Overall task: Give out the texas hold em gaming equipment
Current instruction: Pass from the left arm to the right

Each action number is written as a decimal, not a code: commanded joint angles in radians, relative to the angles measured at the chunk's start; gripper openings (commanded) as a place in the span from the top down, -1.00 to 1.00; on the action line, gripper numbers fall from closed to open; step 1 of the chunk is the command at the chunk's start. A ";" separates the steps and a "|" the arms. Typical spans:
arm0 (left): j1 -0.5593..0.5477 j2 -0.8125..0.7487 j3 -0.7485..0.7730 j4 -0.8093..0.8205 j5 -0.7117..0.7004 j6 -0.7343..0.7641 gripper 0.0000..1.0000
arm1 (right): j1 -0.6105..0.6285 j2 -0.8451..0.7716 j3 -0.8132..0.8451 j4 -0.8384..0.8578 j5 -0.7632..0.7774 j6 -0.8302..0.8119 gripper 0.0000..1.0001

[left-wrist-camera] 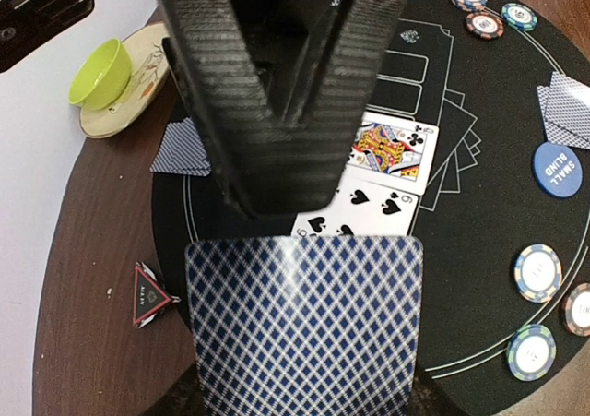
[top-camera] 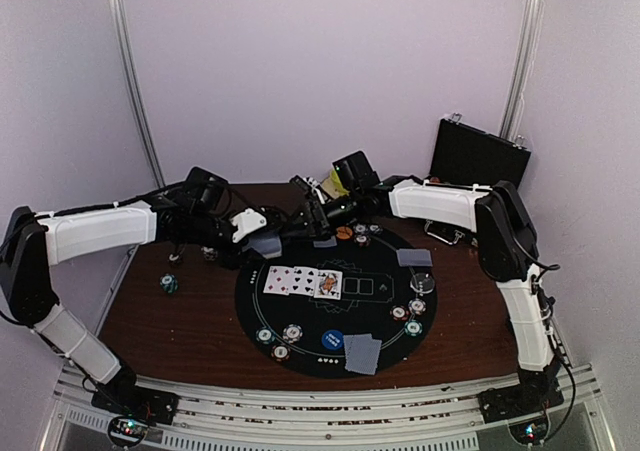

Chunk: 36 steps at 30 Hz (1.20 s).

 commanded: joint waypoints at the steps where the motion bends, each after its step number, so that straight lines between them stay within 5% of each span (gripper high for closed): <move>1: -0.013 0.016 0.047 0.035 -0.002 -0.010 -0.13 | 0.009 0.010 0.011 0.065 -0.035 0.062 -0.59; 17: -0.034 0.043 0.051 0.048 -0.017 -0.020 -0.13 | 0.044 0.071 0.020 0.114 -0.100 0.137 -0.21; 27: -0.049 0.042 0.039 0.058 -0.041 -0.018 -0.13 | 0.057 0.081 -0.015 0.251 -0.147 0.278 0.92; 29: -0.050 0.040 0.037 0.061 -0.048 -0.020 -0.16 | 0.057 0.079 -0.024 0.268 -0.164 0.296 1.00; 36: -0.049 0.008 0.013 0.073 -0.080 -0.021 -0.95 | 0.020 0.050 -0.083 0.380 -0.165 0.398 1.00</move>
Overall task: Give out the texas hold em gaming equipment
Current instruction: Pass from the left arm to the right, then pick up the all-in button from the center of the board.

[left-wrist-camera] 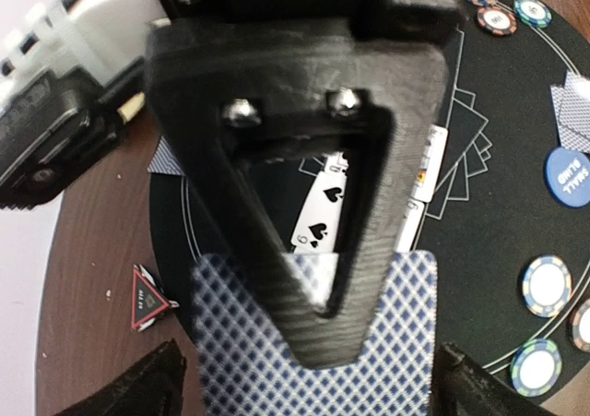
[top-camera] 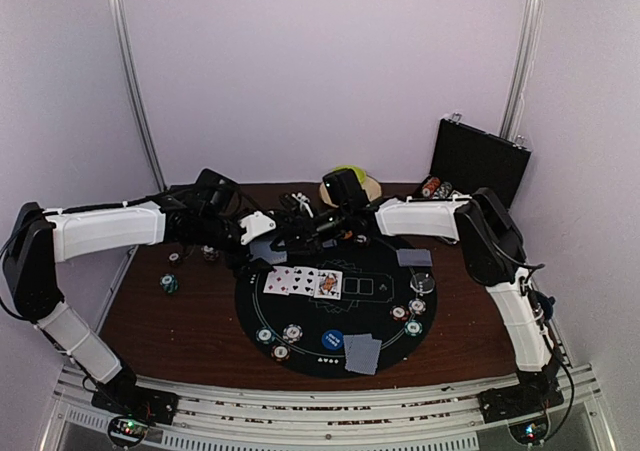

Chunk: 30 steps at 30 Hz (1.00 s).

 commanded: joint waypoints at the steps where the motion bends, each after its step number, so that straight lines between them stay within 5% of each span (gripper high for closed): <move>1: -0.004 -0.041 -0.014 0.063 -0.023 -0.007 -0.96 | -0.029 -0.039 -0.045 0.119 -0.030 0.073 1.00; 6: 0.029 -0.076 -0.020 0.061 -0.041 -0.008 -0.96 | -0.093 -0.073 -0.057 0.076 -0.006 0.018 1.00; 11: 0.133 -0.018 0.075 0.013 -0.014 -0.044 -0.96 | -0.193 -0.112 0.038 -0.287 0.153 -0.302 1.00; 15: 0.191 0.163 0.302 -0.089 -0.076 -0.126 -0.96 | -0.297 -0.156 0.102 -0.485 0.286 -0.519 1.00; 21: 0.251 0.472 0.656 -0.322 0.066 -0.151 -0.96 | -0.428 -0.248 0.065 -0.635 0.425 -0.750 1.00; 30: 0.288 0.766 0.993 -0.516 0.179 -0.127 -0.96 | -0.457 -0.417 -0.058 -0.651 0.545 -0.837 1.00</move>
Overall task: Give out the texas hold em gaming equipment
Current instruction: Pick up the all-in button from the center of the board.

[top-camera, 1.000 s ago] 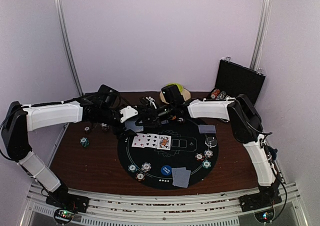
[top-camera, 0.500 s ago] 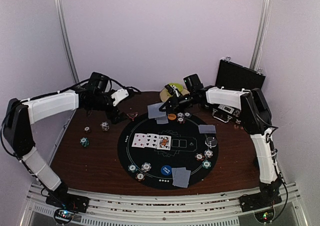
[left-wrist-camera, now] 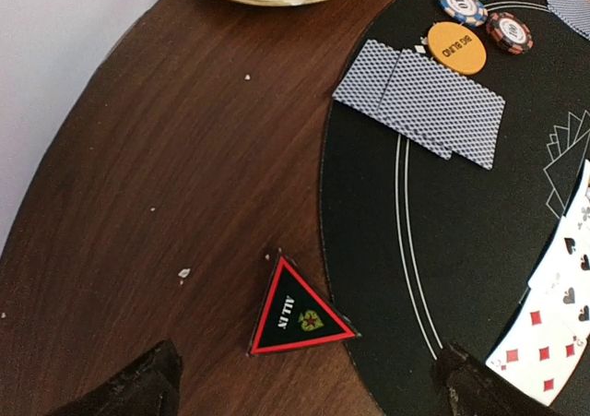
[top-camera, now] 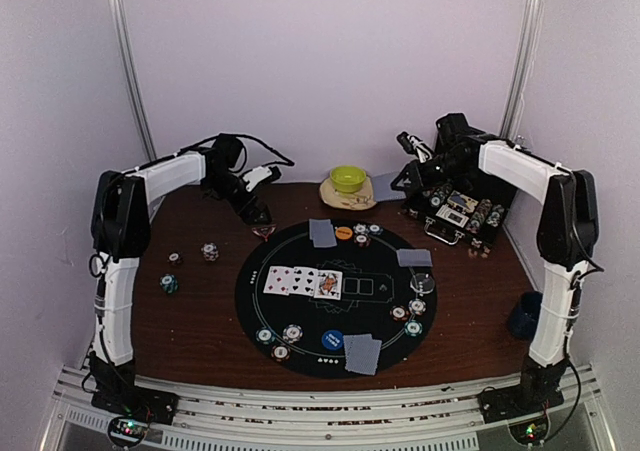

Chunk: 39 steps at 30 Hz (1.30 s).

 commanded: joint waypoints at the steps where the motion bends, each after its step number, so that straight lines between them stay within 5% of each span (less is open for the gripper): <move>1: 0.012 0.092 0.120 -0.119 0.088 -0.005 -0.96 | 0.017 -0.085 -0.028 -0.023 0.068 -0.074 1.00; 21: 0.041 0.247 0.151 -0.090 0.112 -0.018 -0.94 | 0.135 -0.054 -0.006 -0.078 0.161 -0.151 1.00; 27: 0.042 0.244 0.123 -0.087 0.106 -0.007 -0.63 | 0.158 -0.053 0.012 -0.089 0.143 -0.147 1.00; 39: 0.011 0.229 0.064 -0.039 -0.029 -0.020 -0.67 | 0.158 -0.092 -0.003 -0.083 0.171 -0.161 1.00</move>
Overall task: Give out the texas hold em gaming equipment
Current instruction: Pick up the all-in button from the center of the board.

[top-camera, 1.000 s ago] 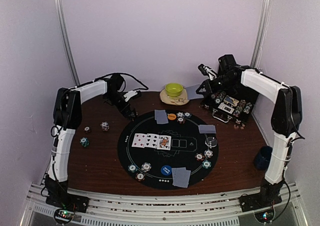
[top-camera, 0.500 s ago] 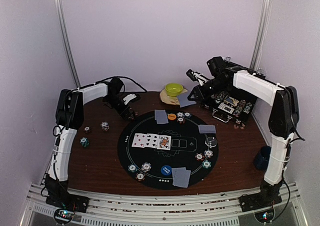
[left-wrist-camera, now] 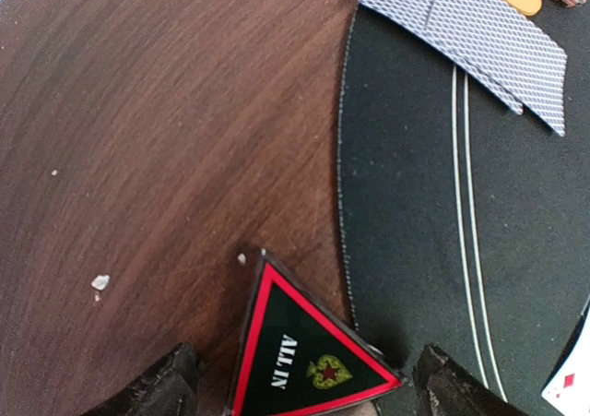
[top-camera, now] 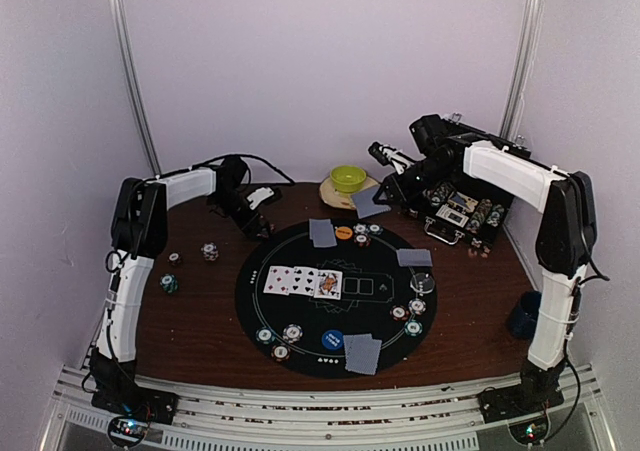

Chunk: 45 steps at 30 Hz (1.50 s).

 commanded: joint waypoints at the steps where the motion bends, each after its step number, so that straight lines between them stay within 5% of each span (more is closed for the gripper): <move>1: -0.025 0.002 -0.055 0.011 -0.109 -0.005 -0.66 | -0.001 -0.042 0.017 0.007 0.022 -0.010 1.00; 16: -0.044 -0.081 -0.191 0.048 -0.110 0.000 0.07 | -0.001 -0.068 0.002 0.019 0.029 -0.012 1.00; 37: -0.112 -0.375 -0.440 0.196 -0.085 0.018 0.11 | -0.044 -0.041 0.006 0.022 0.041 -0.007 1.00; 45: -0.255 -0.508 -0.640 0.288 -0.140 0.100 0.09 | -0.111 -0.033 0.005 0.021 0.025 -0.012 1.00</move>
